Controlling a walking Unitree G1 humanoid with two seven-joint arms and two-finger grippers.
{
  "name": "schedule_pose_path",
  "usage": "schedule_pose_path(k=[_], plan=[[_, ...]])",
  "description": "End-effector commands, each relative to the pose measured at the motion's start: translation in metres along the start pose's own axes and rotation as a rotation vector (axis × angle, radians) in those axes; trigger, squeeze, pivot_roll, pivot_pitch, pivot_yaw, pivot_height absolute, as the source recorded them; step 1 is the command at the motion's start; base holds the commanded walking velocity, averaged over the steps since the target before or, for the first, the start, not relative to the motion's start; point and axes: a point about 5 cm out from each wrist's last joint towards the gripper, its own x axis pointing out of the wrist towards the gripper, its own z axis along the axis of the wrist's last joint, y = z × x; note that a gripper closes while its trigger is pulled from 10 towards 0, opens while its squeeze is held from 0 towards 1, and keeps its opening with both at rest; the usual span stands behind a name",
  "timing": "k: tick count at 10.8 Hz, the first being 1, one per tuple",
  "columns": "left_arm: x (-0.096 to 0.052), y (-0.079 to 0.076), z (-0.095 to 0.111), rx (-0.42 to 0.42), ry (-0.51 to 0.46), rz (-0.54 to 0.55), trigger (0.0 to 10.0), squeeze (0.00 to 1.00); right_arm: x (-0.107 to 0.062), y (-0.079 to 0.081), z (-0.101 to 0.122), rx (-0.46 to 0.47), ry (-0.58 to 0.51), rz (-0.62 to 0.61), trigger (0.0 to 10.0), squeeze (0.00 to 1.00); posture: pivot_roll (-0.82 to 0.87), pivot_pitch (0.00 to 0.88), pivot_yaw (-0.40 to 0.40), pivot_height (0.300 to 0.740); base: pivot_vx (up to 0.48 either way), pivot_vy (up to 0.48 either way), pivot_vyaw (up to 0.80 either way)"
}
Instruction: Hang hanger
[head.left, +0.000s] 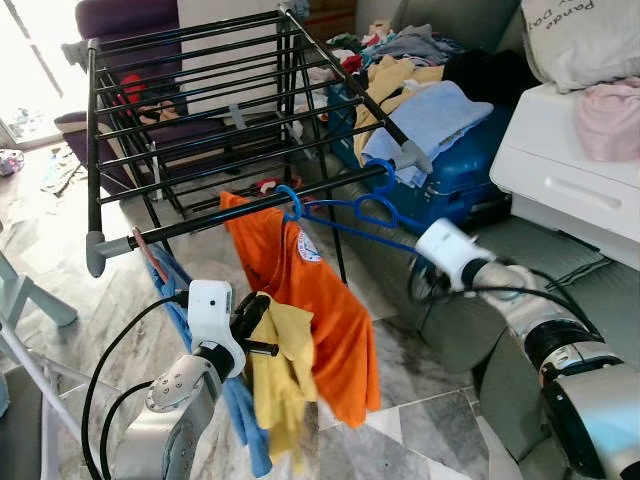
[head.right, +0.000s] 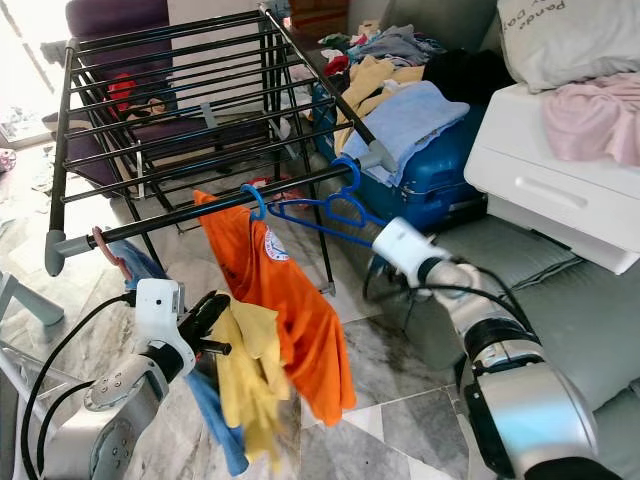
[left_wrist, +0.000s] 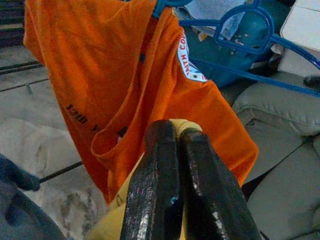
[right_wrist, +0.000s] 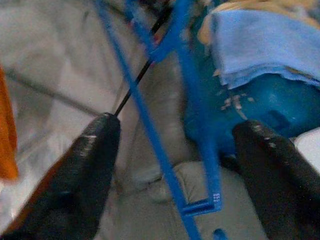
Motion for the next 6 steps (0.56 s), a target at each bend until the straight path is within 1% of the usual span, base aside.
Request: schedule_pose_path(k=[1, 2, 3, 4, 5, 6], plan=[[-0.006, 0.004, 0.012, 0.012, -0.056, 0.019, 10.0, 0.00, 0.001, -0.003, 0.010, 0.079, -0.084, -0.053, 10.0, 1.00, -0.02, 0.000, 0.055, 0.740, 0.000, 0.000, 0.00], [-0.011, 0.005, 0.014, 0.001, -0.085, 0.024, 10.0, 0.00, -0.001, -0.001, 0.011, 0.152, -0.143, -0.108, 10.0, 1.00, -0.03, 0.000, 0.058, 0.740, 0.000, 0.000, 0.00], [-0.016, 0.005, 0.015, 0.000, -0.101, 0.020, 10.0, 0.00, -0.003, 0.009, 0.015, 0.204, -0.211, -0.113, 10.0, 1.00, -0.04, 0.000, 0.064, 0.740, 0.000, 0.000, 0.00], [-0.019, 0.007, 0.013, -0.005, -0.097, 0.029, 10.0, 0.00, -0.008, 0.022, 0.018, 0.235, -0.273, -0.106, 10.0, 1.00, -0.04, 0.000, 0.065, 0.740, 0.000, 0.000, 0.00], [-0.018, 0.006, 0.011, -0.022, -0.103, 0.013, 10.0, 0.00, -0.009, 0.033, 0.021, 0.212, -0.306, -0.058, 10.0, 1.00, -0.05, 0.000, 0.069, 0.740, 0.000, 0.000, 0.00], [-0.014, 0.002, 0.013, -0.032, -0.112, -0.014, 10.0, 0.00, -0.011, 0.036, 0.022, 0.152, -0.318, -0.031, 10.0, 1.00, -0.06, 0.000, 0.064, 0.740, 0.000, 0.000, 0.00]])
